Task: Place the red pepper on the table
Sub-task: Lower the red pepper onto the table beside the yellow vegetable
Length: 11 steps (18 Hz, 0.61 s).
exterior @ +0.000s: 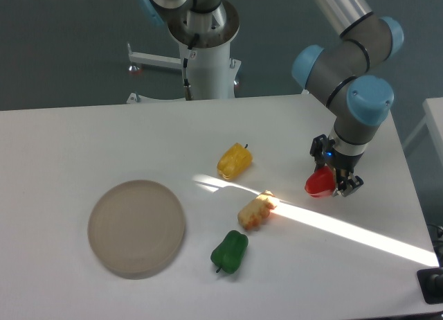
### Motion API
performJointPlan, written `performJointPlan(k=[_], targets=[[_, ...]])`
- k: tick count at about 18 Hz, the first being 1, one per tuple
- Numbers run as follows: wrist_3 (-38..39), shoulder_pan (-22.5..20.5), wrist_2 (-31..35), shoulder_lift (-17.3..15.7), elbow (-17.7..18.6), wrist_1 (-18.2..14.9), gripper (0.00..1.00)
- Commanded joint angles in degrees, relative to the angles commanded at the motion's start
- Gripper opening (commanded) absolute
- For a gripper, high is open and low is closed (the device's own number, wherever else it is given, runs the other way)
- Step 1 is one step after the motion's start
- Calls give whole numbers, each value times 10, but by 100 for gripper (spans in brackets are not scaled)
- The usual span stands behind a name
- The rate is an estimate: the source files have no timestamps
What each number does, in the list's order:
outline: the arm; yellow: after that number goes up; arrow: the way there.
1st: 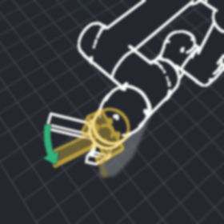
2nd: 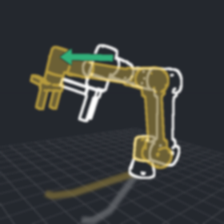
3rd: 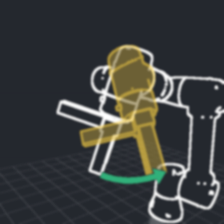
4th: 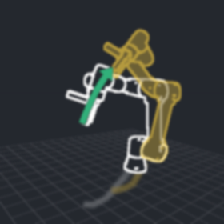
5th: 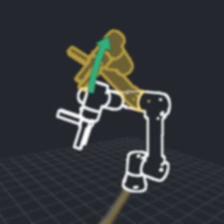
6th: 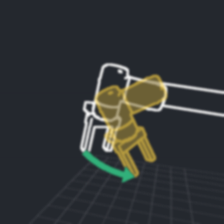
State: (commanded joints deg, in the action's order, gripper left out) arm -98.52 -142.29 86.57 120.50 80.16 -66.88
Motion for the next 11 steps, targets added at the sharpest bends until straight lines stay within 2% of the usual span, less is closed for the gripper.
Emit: performJointPlan(k=[11], targets=[[11,7,3,18,5,13,56]])
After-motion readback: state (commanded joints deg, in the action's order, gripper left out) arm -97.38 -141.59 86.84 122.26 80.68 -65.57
